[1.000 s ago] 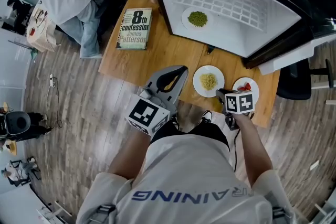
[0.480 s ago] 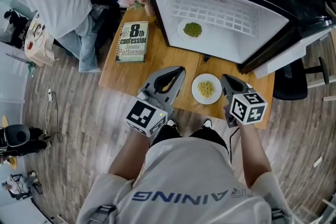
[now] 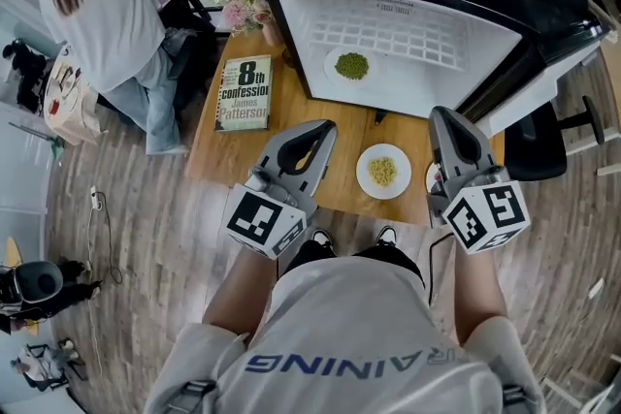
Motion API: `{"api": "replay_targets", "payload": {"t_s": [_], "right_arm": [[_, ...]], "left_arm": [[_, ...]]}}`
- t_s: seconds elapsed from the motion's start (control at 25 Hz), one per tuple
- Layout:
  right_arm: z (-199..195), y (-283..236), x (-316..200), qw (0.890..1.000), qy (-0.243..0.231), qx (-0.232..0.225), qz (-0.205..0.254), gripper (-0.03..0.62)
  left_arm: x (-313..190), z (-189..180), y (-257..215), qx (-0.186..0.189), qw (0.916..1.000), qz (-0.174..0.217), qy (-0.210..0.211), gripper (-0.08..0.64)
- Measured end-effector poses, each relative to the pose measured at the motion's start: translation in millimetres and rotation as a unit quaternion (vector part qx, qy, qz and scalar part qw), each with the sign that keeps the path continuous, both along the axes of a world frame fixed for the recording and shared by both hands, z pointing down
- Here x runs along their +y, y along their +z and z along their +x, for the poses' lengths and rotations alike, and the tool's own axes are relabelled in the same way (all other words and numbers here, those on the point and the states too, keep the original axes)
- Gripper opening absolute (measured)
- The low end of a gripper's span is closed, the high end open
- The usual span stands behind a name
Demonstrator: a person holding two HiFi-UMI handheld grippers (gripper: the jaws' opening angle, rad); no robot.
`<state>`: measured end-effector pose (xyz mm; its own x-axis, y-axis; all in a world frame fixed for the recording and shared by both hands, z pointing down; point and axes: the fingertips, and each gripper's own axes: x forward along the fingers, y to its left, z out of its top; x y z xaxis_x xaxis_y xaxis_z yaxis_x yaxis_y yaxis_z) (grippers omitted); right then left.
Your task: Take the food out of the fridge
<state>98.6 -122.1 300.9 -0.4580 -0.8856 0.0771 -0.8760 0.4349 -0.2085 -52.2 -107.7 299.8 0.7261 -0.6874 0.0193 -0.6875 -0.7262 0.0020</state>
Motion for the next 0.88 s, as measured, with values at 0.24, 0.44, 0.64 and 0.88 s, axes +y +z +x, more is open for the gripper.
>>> {"api": "replay_targets", "payload": {"t_s": [0.24,0.44,0.64,0.88], "right_arm": [[3,-20,-2,1.0,0.017,-0.002,0.02,0.021],[0,-9,-4,1.0,0.012,-0.007,0.0,0.021],[-2,-3,-6,1.0,0.008,-0.017,-0.017,0.021],[-7,0,-10,1.0,-0.001,-0.02,-0.017,0.021]], "left_arm": [[-3,-8,-13,0.01,0.9998,0.015,-0.004,0.008],[-4,-10,-15,0.011,0.9997,0.021,-0.008,0.008],[-5,-13,-13,0.011,0.9997,0.019,-0.015,0.008],[-4,-16,-10,0.007,0.9997,0.017,-0.018,0.008]]}}
